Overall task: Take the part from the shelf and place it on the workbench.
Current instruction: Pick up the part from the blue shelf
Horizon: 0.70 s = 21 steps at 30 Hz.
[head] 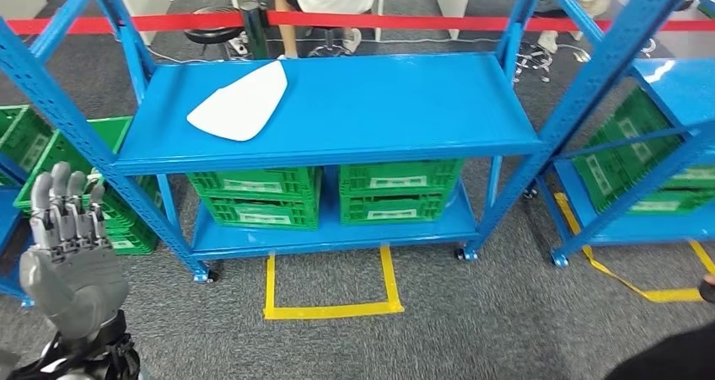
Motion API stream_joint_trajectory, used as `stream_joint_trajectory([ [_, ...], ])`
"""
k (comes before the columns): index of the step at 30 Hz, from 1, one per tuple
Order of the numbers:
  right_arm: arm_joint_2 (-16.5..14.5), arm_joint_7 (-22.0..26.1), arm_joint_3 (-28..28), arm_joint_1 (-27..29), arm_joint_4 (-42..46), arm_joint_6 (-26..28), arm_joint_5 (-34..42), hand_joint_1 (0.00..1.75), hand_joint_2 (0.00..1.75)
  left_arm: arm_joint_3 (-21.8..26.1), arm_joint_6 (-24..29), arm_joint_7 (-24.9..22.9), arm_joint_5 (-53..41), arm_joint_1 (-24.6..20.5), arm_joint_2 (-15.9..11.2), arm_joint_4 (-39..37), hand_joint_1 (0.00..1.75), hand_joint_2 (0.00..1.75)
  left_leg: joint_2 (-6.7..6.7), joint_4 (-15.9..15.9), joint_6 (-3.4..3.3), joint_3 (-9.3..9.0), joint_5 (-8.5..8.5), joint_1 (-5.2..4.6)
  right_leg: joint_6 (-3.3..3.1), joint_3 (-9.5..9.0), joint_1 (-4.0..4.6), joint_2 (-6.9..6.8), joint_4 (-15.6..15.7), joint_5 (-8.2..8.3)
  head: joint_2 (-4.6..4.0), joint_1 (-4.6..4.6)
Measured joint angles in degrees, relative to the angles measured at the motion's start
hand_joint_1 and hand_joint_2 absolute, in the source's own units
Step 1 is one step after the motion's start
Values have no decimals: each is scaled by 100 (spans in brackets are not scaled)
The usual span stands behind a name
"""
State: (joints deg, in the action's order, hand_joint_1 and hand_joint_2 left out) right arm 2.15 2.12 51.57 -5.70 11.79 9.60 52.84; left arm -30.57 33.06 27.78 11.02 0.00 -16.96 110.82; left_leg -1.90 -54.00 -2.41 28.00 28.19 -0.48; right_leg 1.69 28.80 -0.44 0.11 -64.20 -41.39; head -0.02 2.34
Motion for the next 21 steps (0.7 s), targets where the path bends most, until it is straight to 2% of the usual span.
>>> stream_joint_trajectory([
  [2, 11, 1, 7, 10, -7, -2, 2, 0, 0, -3, -14, -3, 0, 5, 0, -8, 0, 0, -31, -3, 26, -76, 90, -6, -87, 39, 40, -13, 621, 794, 1, 40],
  [3, 19, 1, 12, 15, -11, -7, 4, 0, 0, -4, -19, -8, -1, 12, 1, -14, 0, 0, -43, -6, 50, -89, 127, -8, -132, 61, 67, -12, 847, 1116, 0, 51],
  [4, 25, 1, 19, 21, -16, -11, 6, 0, 0, -5, -23, -19, -2, 22, 0, -22, 0, 0, -51, -14, 79, -96, 151, -7, -176, 89, 89, -9, 975, 1327, 0, 55],
  [6, 17, 1, 30, 22, -20, -20, 10, 0, 0, -2, -29, -42, -8, 39, -4, -32, 0, 0, -47, -49, 143, -100, 165, -13, -230, 75, 91, 15, 1034, 1380, -1, 65],
  [8, -6, 0, 34, 1, -18, -19, 11, 0, 0, 5, -32, -54, -15, 31, -14, -33, 0, 0, 52, -251, 206, -17, 221, -19, -270, -15, 56, 31, 1101, 1397, 1, 35],
  [9, -13, 0, 35, -14, -18, -19, 11, 0, 0, 8, -32, -56, -18, 19, -21, -33, 0, 0, 107, -494, 241, 122, 317, -10, -289, -63, 37, 42, 1132, 1392, 1, -4],
  [10, -18, 0, 36, -23, -19, -19, 10, 0, 0, 8, -32, -58, -19, 14, -27, -35, 0, 0, 158, -839, 278, 334, 459, 15, -304, -93, 30, 48, 1151, 1375, 2, -50],
  [12, -21, 0, 37, -21, -20, -20, 10, 0, 0, 8, -32, -60, -20, 10, -36, -42, 0, 0, 183, -1548, 346, 838, 732, 79, -312, -134, 19, 56, 1154, 1318, 2, -122],
  [13, -22, 0, 38, -11, -21, -20, 10, 0, 0, 8, -32, -60, -19, 14, -37, -46, 0, 0, 183, -1725, 374, 1019, 758, 107, -300, -166, 12, 59, 1152, 1281, 2, -138],
  [14, -23, 0, 38, -3, -21, -20, 11, 0, 0, 9, -32, -61, -19, 15, -37, -49, 0, 0, 185, -1693, 399, 1098, 660, 132, -280, -212, 0, 66, 1149, 1238, 1, -151],
  [15, -25, 0, 38, 1, -21, -20, 11, 0, 0, 9, -32, -61, -18, 15, -38, -51, 0, 0, 189, -1449, 423, 1070, 440, 156, -253, -275, -17, 75, 1146, 1189, 1, -159],
  [16, -28, 0, 38, 2, -22, -20, 12, 0, 0, 10, -32, -61, -17, 16, -38, -52, 0, 0, 192, -1058, 447, 968, 132, 181, -219, -336, -32, 86, 1146, 1131, 0, -170],
  [17, -30, 0, 38, -4, -22, -20, 12, 0, 0, 10, -32, -61, -17, 16, -38, -55, 0, 0, 196, -703, 466, 867, -96, 189, -182, -400, -46, 100, 1143, 1078, 0, -185],
  [18, -32, 0, 38, -15, -22, -20, 12, 0, 0, 9, -32, -62, -17, 16, -39, -60, 0, 0, 204, -430, 450, 784, -240, 182, -141, -430, -54, 113, 1138, 1032, 0, -208],
  [19, -32, 0, 38, -24, -23, -20, 11, 0, 0, 9, -32, -63, -17, 23, -40, -65, 0, 0, 209, -293, 411, 749, -304, 167, -102, -438, -58, 124, 1142, 998, 1, -224],
  [21, -39, 0, 38, -35, -22, -20, 5, 0, 0, 10, -29, -67, -16, 33, -44, -72, 0, 0, 216, -260, 298, 730, -269, 128, -40, -445, -66, 133, 1173, 971, 1, -233],
])
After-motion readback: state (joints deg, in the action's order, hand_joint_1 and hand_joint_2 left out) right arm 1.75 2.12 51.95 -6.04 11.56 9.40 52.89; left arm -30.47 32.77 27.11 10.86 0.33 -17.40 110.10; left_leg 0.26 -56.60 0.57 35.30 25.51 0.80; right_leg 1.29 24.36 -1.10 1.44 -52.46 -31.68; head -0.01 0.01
